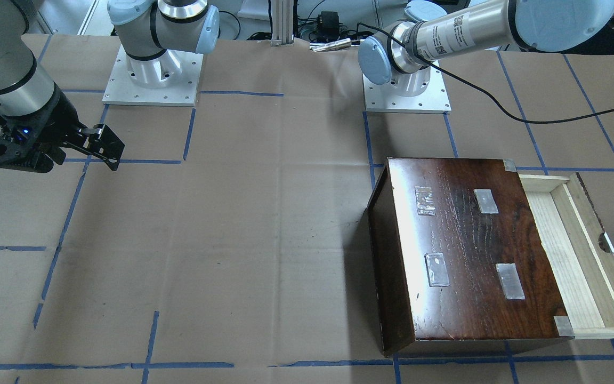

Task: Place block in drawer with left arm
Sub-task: 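Release the handle and move the left gripper over the yellow cube, then close the left gripper on the yellow cube and lift it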

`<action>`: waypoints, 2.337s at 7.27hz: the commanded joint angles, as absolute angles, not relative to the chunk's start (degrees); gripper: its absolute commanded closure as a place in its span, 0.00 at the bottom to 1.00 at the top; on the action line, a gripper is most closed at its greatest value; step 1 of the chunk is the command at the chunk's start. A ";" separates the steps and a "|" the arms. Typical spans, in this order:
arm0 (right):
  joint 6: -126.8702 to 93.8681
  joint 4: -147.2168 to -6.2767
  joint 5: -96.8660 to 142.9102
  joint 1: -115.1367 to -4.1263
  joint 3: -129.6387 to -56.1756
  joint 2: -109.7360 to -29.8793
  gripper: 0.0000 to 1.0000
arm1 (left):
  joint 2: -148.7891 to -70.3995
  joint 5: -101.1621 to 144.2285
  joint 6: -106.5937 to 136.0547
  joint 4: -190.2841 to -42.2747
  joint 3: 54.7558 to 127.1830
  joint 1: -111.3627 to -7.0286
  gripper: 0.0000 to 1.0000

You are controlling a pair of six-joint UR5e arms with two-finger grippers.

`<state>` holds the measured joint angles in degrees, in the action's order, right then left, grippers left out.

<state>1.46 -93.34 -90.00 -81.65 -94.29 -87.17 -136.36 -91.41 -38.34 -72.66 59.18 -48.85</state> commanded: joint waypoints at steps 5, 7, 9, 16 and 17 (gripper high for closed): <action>1.49 -93.34 -90.00 -81.65 -94.31 -87.19 0.00 | -143.51 -91.14 -38.32 -71.46 52.66 -48.87 0.01; 1.41 -93.34 -90.00 -81.65 -94.31 -87.19 0.00 | -144.66 -91.32 -38.32 -71.46 52.12 -48.78 0.02; 1.49 -93.34 -90.00 -81.65 -94.22 -87.10 0.00 | -146.33 -91.23 -38.23 -71.37 51.25 -48.78 0.02; 1.49 -93.34 -90.00 -81.65 -94.31 -87.10 0.00 | -146.61 -91.84 -38.15 -72.24 50.54 -48.78 0.74; 1.49 -93.34 -90.00 -81.65 -94.31 -87.19 0.00 | -145.73 -91.85 -37.88 -72.33 50.54 -48.95 0.88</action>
